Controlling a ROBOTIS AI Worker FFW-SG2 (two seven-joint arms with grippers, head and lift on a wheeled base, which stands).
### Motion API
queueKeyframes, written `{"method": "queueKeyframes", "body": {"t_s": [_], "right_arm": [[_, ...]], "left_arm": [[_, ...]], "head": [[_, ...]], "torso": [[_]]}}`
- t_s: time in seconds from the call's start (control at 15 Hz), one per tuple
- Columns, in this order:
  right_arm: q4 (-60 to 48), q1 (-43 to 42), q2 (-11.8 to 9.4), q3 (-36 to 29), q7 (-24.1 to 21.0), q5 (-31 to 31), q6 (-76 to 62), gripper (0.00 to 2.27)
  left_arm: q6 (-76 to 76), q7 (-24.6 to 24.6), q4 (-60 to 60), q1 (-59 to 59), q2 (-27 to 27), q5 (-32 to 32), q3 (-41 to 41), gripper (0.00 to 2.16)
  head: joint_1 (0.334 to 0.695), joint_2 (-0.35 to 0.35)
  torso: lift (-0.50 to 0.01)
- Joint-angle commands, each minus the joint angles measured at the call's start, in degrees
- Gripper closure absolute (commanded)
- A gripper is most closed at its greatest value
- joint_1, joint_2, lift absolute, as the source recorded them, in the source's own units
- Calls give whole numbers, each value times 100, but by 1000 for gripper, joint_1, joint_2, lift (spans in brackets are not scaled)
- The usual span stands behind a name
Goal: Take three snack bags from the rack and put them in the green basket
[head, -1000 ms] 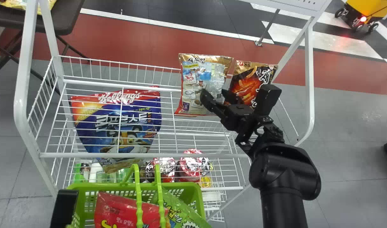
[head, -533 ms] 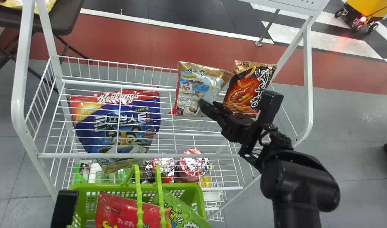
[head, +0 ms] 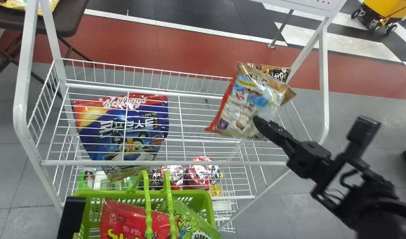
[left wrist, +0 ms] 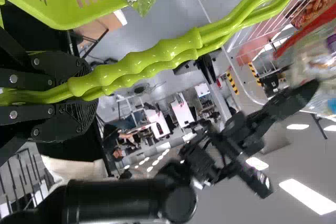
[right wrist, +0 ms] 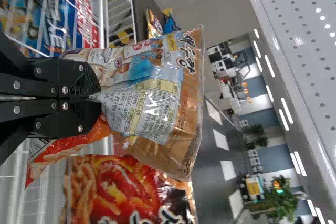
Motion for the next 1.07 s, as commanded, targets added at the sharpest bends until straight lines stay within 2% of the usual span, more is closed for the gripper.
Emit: {"method": "queueKeyframes", "body": {"t_s": [0.0,0.27,0.47,0.73,1.0], "right_arm": [[-586,238,-47,-600,212,-539,1774,2128],[-893,765,-337,-231,212,-706,3263,2128],[-823,1117,-521,419,115,-715,3263,2128],[-155,1126,-767,1307,-131,-697,3263,2128],[425,985,-776,1852,-166,-565,3263,2115]], "left_arm": [[0,-1,-3,-3,-22,-5,30,1217],[17,-1,-38,-3,-92,-5,65,1217],[17,-1,-56,-3,-101,-5,65,1217],[0,-10,-144,32,-101,-5,3,1217],[0,-10,-214,111,-101,-14,-6,1217]], "head": [[695,-350],[695,-350],[695,-350],[695,-350],[695,-350]], "torso": [[-7],[-7],[-7],[-7],[-7]]}}
